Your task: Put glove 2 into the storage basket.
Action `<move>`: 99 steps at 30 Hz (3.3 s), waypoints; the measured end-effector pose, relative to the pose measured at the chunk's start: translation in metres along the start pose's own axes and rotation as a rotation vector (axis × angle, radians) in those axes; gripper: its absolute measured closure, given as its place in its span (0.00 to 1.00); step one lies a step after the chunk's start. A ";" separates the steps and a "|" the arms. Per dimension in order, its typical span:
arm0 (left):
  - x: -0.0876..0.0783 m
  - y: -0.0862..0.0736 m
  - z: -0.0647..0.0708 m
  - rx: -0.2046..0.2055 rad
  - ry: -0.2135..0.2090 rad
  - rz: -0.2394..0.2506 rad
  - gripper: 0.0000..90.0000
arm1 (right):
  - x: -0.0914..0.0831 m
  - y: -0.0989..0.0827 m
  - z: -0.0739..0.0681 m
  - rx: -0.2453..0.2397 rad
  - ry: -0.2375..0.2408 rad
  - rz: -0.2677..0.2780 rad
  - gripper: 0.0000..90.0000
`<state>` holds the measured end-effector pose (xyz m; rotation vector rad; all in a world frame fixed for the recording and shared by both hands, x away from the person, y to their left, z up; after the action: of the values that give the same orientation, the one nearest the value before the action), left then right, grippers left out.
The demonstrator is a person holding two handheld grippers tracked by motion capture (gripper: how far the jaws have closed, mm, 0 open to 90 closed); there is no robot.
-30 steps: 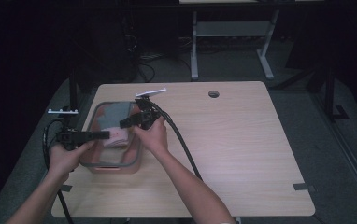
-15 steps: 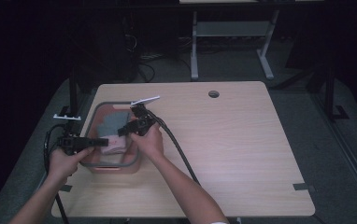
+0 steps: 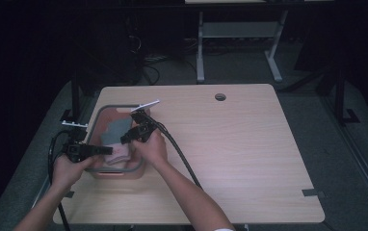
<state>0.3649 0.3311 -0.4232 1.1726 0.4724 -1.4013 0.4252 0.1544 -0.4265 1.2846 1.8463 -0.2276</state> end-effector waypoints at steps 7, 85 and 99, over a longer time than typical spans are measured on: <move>-0.003 0.003 0.001 0.005 0.028 0.008 0.64 | -0.009 0.001 0.000 -0.010 -0.029 0.015 0.73; 0.001 0.054 0.106 0.192 -0.102 0.144 0.39 | -0.157 -0.062 0.062 0.057 -0.027 0.243 0.59; 0.015 0.060 0.131 0.236 -0.124 0.132 0.36 | -0.184 -0.084 0.085 0.096 -0.037 0.281 0.57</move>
<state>0.3748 0.2002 -0.3612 1.2722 0.1420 -1.4320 0.4204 -0.0581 -0.3717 1.5772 1.6175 -0.1887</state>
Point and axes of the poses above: each handheld gripper's, and its own axes: x roughly forward along the jaws, y roughly out of its top, z roughly to its right, the point moved 4 cm from there along x, roughly forward along the jaws, and after that the axes turned 13 degrees about -z, right-handed, at the moved point
